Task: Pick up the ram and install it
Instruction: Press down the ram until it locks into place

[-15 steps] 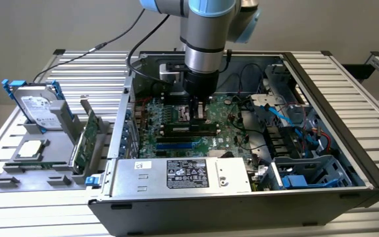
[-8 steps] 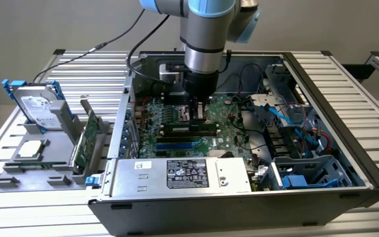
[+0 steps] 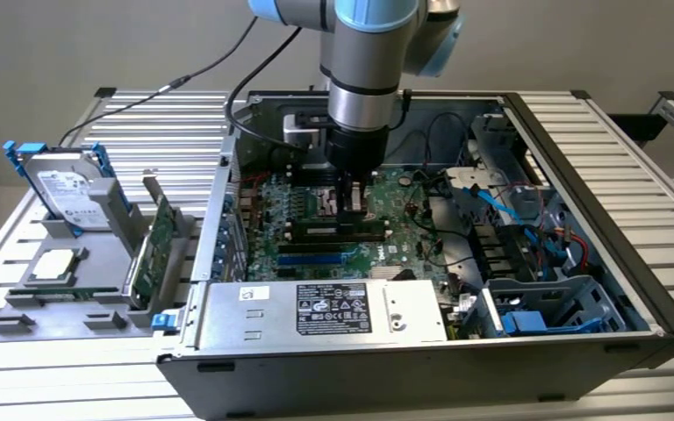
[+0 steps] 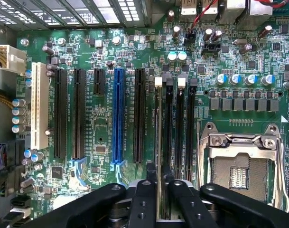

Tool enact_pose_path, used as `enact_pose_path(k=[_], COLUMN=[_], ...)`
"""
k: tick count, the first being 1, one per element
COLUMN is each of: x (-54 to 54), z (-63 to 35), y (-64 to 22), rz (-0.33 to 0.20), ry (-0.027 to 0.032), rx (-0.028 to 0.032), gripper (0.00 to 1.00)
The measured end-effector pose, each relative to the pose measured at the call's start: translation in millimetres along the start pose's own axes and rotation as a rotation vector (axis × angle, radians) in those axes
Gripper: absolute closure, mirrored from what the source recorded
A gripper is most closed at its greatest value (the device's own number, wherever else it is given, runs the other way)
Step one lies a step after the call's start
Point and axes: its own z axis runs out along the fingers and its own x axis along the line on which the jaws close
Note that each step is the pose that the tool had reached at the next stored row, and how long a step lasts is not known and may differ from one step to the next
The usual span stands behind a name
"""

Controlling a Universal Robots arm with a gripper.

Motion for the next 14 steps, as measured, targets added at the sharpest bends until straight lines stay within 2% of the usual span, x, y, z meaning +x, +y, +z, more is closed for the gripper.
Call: enact_pose_path(k=[1,4,6,7,14], x=[0.0,-0.2,-0.3,-0.4,0.8], z=[0.0,-0.1,-0.2,-0.5,-11.0], y=[0.0,0.0,0.0,0.1,2.2], rz=[0.0,0.0,0.0,0.0,-0.001], ry=[0.0003,0.0002,0.0004,0.0003,0.0002], rx=[0.0,-0.0001,-0.0003,-0.0006,-0.0034], gripper=[0.79,0.61,0.61,0.55,0.55])
